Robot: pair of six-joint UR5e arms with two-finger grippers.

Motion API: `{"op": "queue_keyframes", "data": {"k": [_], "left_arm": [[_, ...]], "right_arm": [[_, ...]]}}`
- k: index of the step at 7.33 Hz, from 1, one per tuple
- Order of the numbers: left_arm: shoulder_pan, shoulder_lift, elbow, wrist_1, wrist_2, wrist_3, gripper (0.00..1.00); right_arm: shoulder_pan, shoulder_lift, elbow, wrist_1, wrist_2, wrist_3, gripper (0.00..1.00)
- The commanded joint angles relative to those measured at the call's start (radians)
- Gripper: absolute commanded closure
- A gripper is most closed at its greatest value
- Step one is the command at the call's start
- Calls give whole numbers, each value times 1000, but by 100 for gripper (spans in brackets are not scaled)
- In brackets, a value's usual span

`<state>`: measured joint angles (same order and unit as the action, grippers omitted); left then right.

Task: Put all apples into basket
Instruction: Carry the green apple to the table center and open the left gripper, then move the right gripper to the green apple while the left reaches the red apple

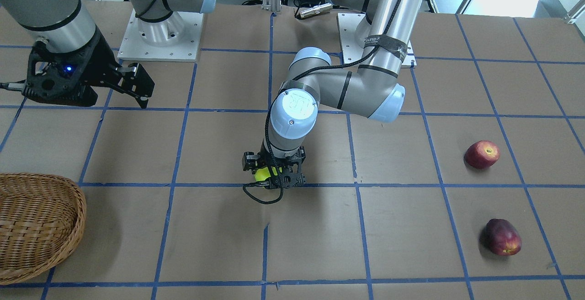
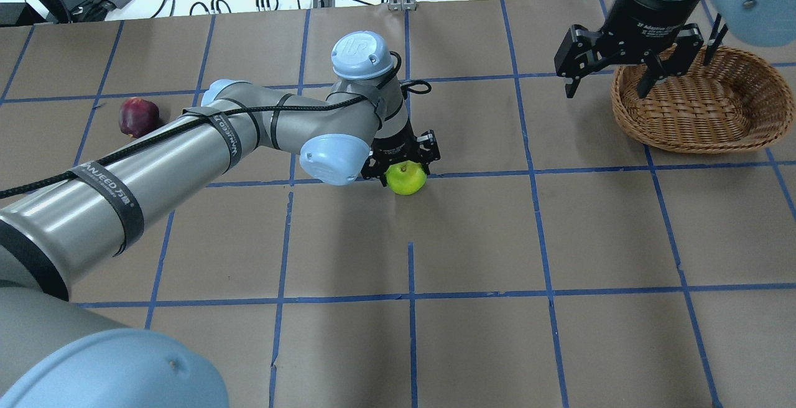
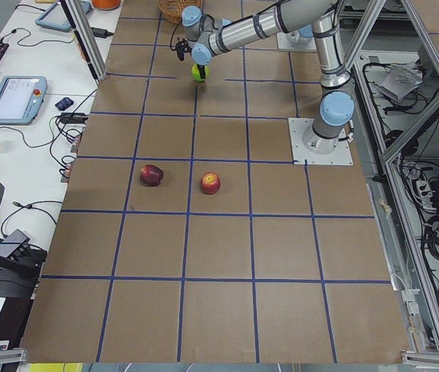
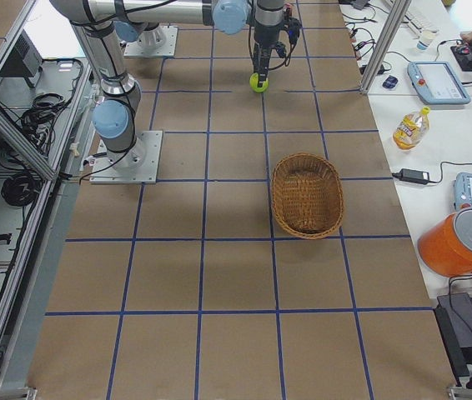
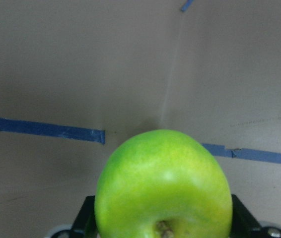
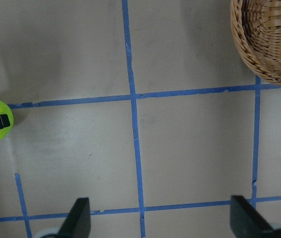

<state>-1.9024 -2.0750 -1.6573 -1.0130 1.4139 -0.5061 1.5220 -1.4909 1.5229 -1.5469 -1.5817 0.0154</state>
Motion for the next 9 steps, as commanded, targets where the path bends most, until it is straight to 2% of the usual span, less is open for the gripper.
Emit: {"op": "queue_keyframes", "data": {"k": [1,2,4,5,6,7,9], "left_arm": [[20,50,1,-24,99,17,0],[49,84,5,-47,103,24,0],[185,186,-21,-248,123,258,0],[265,229,-33,-324,198,379,0],[349,255,-33,-346,283,515,0],[427,275,-35,-354,328,653,0],[578,282,-38,-351,396,910,0]], "right_arm": [[0,33,-1,-9,-15,-2,0],[0,44,-9,-10,0,9,0],[39,107,-13,-71,2,24,0],[70,128,-13,-90,6,56,0],[123,165,-12,-104,60,155,0],[189,211,-12,-171,72,266,0],[289,302,-6,-278,74,369,0]]}}
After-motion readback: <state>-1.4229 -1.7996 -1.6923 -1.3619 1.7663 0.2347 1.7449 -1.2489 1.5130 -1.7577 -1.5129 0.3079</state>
